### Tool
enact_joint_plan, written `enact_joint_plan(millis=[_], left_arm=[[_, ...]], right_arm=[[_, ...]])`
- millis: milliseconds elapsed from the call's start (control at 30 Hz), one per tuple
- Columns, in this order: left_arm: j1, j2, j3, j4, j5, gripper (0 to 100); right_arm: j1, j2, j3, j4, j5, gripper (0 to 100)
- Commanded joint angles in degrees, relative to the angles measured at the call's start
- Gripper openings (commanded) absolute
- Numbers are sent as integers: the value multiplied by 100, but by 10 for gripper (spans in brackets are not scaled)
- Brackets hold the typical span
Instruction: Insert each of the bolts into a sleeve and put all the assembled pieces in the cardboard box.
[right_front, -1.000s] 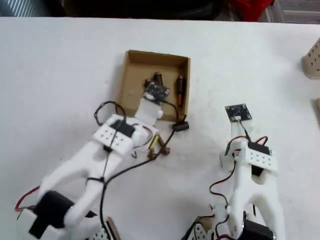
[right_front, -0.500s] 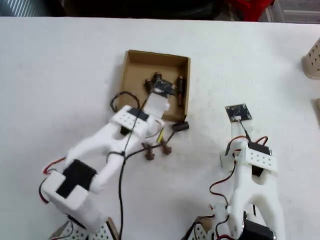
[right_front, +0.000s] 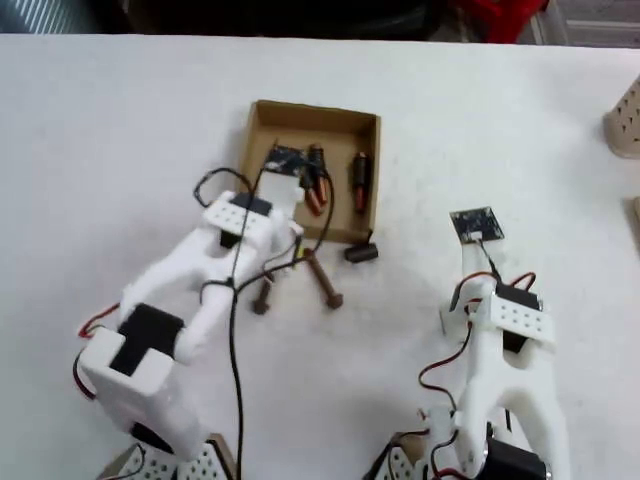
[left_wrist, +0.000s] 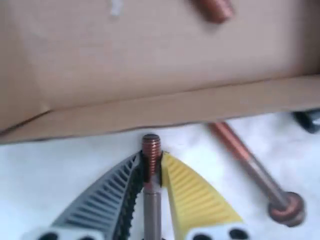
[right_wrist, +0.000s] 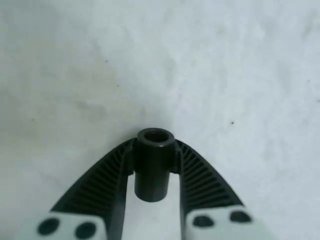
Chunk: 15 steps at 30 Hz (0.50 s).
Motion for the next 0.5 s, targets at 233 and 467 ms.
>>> enact_joint_plan(millis=[233, 467], left_arm=[[-2712, -479, -114, 264, 1820, 22], [-4075, -664, 255, -53, 2198, 24]], right_arm=[[31, -171, -26, -75, 70, 17], [4, -224, 62, -66, 554, 17]])
